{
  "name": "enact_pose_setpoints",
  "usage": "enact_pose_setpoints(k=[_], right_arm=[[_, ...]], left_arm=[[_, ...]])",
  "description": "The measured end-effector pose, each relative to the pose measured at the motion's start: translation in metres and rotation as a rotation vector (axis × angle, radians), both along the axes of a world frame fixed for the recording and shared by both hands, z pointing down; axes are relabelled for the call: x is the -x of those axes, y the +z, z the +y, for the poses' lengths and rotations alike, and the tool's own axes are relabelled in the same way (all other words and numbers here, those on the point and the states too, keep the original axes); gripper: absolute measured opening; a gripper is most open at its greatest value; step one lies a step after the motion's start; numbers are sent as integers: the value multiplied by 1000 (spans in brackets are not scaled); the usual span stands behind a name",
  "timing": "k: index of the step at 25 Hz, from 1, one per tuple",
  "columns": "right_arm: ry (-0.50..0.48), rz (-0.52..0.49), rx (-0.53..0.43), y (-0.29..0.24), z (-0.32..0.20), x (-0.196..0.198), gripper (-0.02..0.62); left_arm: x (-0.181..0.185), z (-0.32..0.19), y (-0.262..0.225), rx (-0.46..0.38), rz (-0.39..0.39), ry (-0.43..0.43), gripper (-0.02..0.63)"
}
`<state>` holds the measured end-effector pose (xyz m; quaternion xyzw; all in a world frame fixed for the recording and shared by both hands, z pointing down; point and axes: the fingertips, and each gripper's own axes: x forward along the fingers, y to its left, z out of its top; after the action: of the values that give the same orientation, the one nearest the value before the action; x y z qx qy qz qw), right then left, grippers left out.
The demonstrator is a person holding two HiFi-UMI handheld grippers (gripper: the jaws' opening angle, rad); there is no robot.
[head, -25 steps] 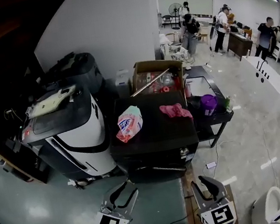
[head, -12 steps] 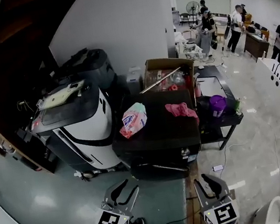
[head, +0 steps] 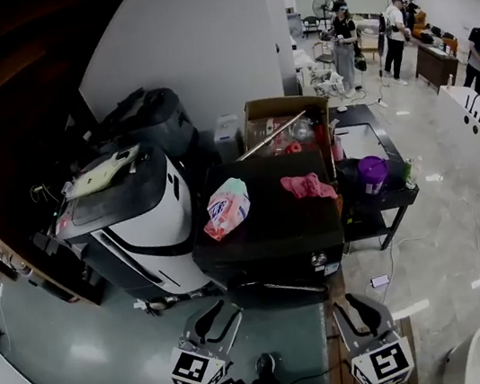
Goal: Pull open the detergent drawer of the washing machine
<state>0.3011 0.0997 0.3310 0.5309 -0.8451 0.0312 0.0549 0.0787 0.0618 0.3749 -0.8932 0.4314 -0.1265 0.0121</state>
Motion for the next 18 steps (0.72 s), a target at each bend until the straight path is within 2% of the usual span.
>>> enact_pose_setpoints(k=[6, 11, 18], right_arm=[[-1, -15, 23, 6, -15, 15, 103], [15, 0, 62, 19, -40, 31, 103], [-5, -12, 105, 38, -87, 76, 103]], left_arm=[[22, -40, 20, 47, 50, -3, 167], [43, -70, 40, 56, 25, -12, 167], [78, -122, 62, 80, 27, -6, 167]])
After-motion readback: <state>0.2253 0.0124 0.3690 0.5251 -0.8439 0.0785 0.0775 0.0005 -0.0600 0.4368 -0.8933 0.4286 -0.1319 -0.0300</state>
